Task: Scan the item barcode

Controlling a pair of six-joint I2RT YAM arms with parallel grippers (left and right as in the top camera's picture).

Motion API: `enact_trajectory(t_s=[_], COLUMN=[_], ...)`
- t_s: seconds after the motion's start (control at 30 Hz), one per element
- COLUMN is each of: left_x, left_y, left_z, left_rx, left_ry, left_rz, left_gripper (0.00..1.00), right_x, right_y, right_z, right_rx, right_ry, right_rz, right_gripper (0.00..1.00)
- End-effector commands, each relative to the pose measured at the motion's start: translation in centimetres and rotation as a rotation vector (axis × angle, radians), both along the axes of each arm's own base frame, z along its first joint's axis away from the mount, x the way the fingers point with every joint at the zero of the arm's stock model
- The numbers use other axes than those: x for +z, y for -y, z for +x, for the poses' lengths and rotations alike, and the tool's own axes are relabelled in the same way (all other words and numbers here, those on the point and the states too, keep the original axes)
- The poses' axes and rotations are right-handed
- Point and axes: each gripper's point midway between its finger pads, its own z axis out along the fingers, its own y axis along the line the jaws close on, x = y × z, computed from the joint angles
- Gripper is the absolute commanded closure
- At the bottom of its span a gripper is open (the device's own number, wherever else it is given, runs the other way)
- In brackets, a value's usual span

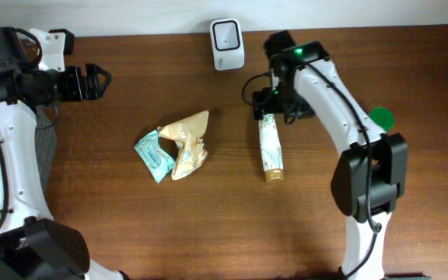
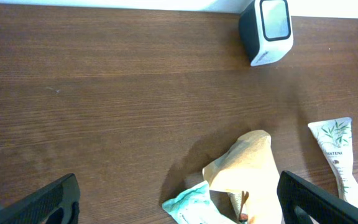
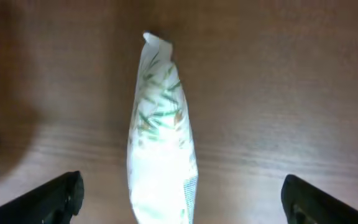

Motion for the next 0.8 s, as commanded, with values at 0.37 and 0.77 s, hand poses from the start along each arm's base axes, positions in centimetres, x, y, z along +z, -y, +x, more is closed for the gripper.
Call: enact_trajectory(t_s=[0.37,0.77], left_x=[-0.1,-0.1], left_y=[0.2,0.1], left_z=[0.1,0.3], left_rx=[0.000,0.000], left_ry=[-0.005,0.000], left_rz=[-0.012,-0.010], left_gripper=[0.01,0.01], right_x=[-8.9,-5.5], right_y=[-2.4,0.2], right_z=[-3.8,-1.5], right_rx=[0.038,0.039], right_ry=[-0.164,-0.057], right_rz=[0.212,0.063], right_gripper=[0.32,0.96])
